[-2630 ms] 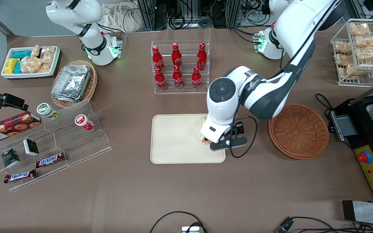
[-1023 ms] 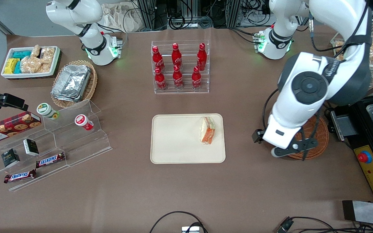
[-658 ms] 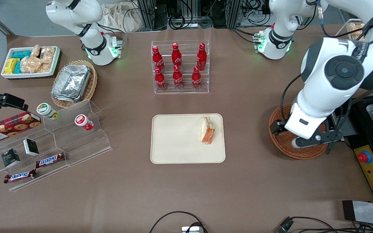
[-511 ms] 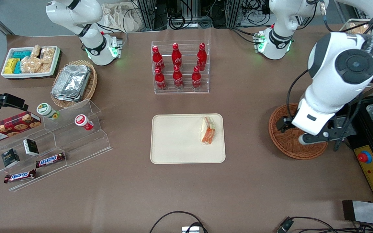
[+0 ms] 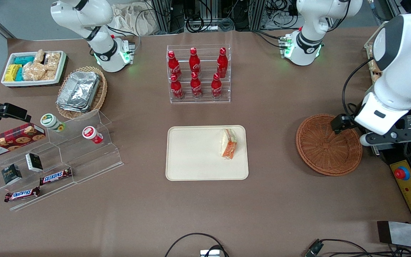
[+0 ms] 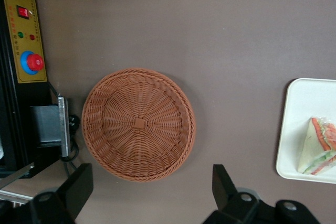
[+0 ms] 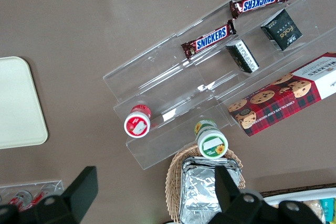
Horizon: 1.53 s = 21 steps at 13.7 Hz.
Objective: Place sandwich from basket to tray
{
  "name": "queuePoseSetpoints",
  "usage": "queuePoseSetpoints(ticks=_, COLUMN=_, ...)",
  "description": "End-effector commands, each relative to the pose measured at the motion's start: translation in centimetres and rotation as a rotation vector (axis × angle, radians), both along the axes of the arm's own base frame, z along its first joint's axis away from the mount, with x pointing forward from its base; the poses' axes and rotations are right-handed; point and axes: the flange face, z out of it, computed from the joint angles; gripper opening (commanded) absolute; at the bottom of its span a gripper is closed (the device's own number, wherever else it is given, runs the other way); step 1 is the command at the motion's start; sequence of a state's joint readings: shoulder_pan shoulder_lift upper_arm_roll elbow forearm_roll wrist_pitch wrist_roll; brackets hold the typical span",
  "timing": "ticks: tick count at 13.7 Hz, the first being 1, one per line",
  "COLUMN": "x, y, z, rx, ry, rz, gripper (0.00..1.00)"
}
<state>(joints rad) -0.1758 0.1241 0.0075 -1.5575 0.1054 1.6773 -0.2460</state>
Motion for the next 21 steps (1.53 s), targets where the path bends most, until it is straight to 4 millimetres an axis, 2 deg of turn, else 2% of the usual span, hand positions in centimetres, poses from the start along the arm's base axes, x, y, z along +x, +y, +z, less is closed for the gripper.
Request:
queuePoseSetpoints(ticks=1, x=-1.3, y=4.8, z=0.5, rx=-0.03, ry=0.013, rz=0.021, gripper=1.0)
queuePoseSetpoints(ticks=3, x=-1.7, y=4.7, z=1.0, rx=-0.04, ry=0.014, rz=-0.039, gripper=1.0)
queuePoseSetpoints(ticks=5, x=-2.2, y=5.7, z=2.0, rx=-0.041, ry=0.001, rz=-0.025, gripper=1.0)
queuePoseSetpoints(ticks=12, x=-4.9, y=6.2, z=6.3, rx=-0.116, ry=-0.029, rz=-0.013, gripper=1.0)
queuePoseSetpoints(ticks=18, x=-6.0, y=5.0, z=7.9, rx=-0.112, ry=-0.005, rz=-0.032, gripper=1.0)
queuePoseSetpoints(ticks=21, x=-6.0, y=4.8, z=7.7, rx=-0.114, ry=0.007, rz=-0.036, gripper=1.0)
